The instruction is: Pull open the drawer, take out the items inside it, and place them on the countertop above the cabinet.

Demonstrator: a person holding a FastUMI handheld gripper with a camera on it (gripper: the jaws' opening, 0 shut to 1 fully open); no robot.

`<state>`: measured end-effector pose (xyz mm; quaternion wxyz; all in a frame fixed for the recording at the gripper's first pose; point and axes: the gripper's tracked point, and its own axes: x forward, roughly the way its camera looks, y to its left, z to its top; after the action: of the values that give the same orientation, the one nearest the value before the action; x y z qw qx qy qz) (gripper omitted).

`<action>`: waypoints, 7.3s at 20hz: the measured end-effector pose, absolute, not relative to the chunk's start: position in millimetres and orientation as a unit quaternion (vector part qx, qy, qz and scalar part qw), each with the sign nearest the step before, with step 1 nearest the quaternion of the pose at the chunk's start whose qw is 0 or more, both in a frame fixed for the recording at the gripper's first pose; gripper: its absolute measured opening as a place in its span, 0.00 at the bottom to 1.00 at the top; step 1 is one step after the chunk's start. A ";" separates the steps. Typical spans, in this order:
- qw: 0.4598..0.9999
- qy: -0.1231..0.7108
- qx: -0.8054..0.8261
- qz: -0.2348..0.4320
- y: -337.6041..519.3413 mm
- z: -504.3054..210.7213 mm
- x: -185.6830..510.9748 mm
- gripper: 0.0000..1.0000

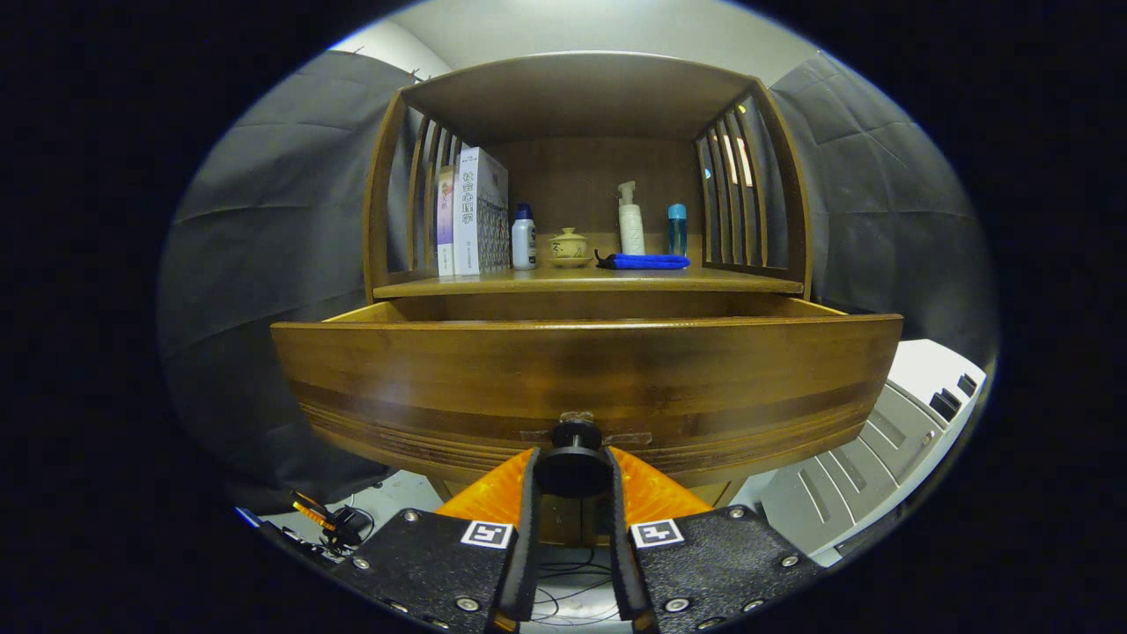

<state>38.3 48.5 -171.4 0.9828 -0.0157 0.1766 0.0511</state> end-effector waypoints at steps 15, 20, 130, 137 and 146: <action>0.980 0.175 -0.046 0.076 49.5 -180.1 -11.9 0.35; 0.983 0.134 -0.053 0.117 63.3 -156.1 -13.8 0.60; 0.994 0.110 0.011 0.023 63.5 26.2 258.8 0.94; 0.997 0.075 0.021 0.032 56.0 41.9 198.9 0.94; 0.999 0.036 0.004 0.031 44.4 38.3 125.1 0.94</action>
<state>125.1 44.4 38.3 0.9989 0.0036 0.0357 0.0305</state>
